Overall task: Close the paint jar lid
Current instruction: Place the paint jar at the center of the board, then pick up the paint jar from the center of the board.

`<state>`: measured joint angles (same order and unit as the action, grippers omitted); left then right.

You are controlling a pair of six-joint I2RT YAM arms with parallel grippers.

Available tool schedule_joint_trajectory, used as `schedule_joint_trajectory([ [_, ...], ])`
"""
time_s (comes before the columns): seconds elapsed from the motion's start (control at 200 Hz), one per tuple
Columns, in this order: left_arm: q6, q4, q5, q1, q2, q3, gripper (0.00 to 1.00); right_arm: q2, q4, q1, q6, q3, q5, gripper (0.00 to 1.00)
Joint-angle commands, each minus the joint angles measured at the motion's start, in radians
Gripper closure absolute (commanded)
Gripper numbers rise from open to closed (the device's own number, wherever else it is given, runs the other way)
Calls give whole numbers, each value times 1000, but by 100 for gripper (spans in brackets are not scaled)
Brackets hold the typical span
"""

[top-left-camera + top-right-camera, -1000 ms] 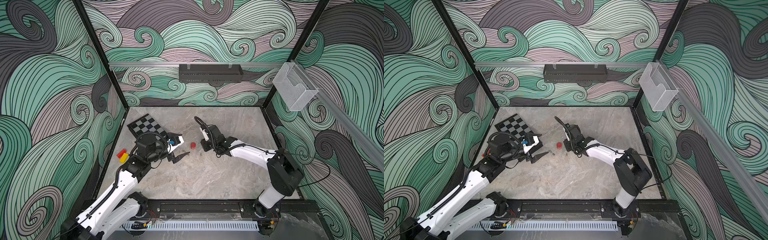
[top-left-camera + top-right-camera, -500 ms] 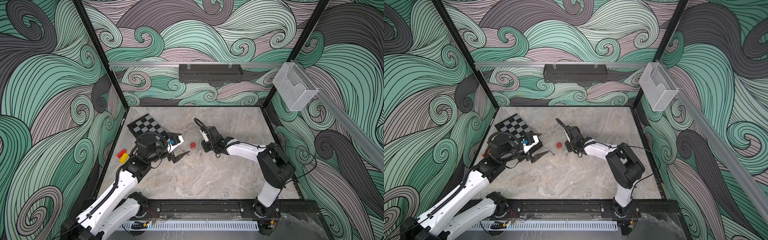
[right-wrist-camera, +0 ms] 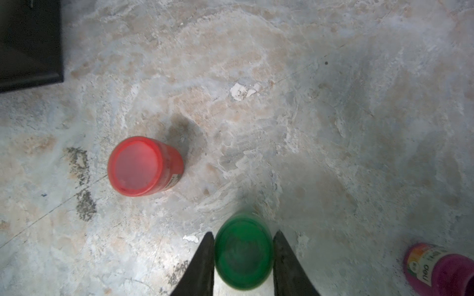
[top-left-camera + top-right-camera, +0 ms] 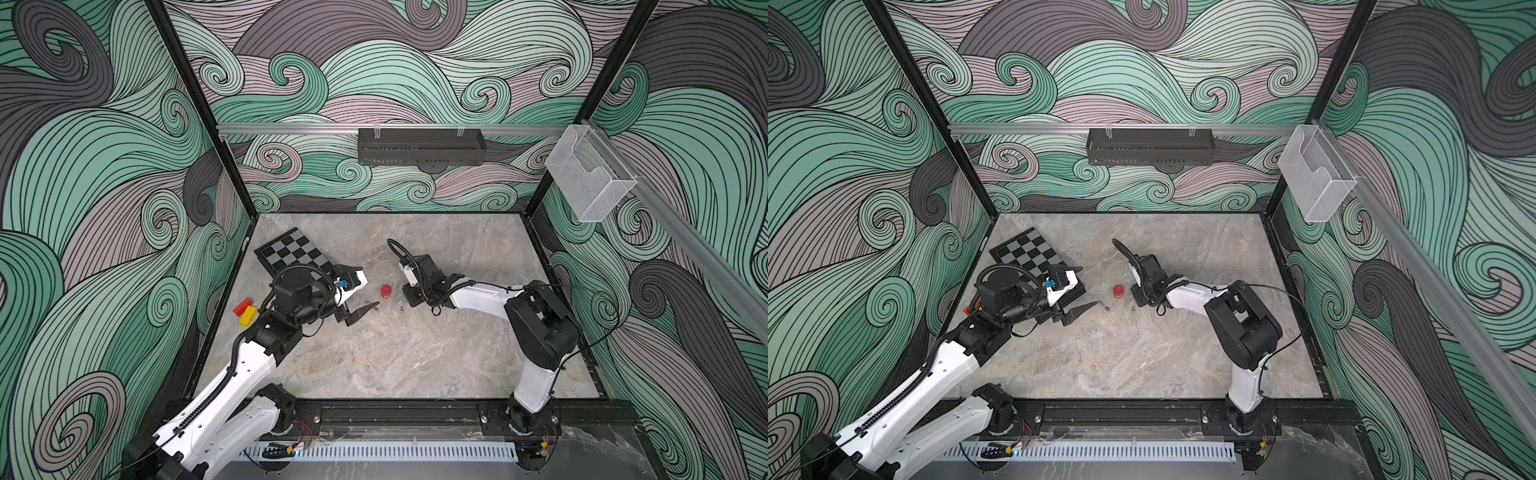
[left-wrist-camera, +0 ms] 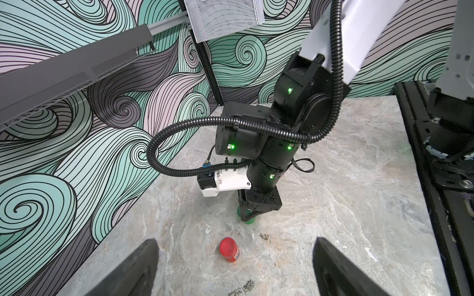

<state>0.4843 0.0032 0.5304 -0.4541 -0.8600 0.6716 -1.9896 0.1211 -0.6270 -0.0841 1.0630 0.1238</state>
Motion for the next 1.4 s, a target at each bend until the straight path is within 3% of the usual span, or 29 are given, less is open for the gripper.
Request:
schedule_joint_trajectory([
  [0.0, -5, 31, -6, -3, 15, -2, 7, -23, -51, 7, 12, 21, -22, 86],
  [0.205, -4, 35, -7, -3, 17, -3, 7, -35, -55, 11, 13, 26, -14, 80],
  [0.285, -4, 34, -8, -3, 19, -1, 7, -38, -58, 12, 15, 28, -21, 70],
  [0.49, -4, 35, -16, -3, 24, -4, 7, -21, -59, 16, 10, 26, -21, 56],
  [0.72, -12, 43, -39, -3, 33, -10, 7, 105, -30, 37, -24, 39, -56, 37],
  [0.836, -35, 57, -73, -3, 35, -12, 6, 199, -2, 71, -61, 41, -77, 21],
  [0.931, -76, 77, -125, -3, 29, -12, 5, 260, 62, 115, -74, 58, -94, 2],
  [1.101, -241, 119, -309, -3, 12, 4, 1, 305, 204, 221, -104, 98, -123, 1],
  [1.396, -346, 77, -381, -3, 1, 30, 1, 235, 408, 308, -79, 165, -73, 5],
])
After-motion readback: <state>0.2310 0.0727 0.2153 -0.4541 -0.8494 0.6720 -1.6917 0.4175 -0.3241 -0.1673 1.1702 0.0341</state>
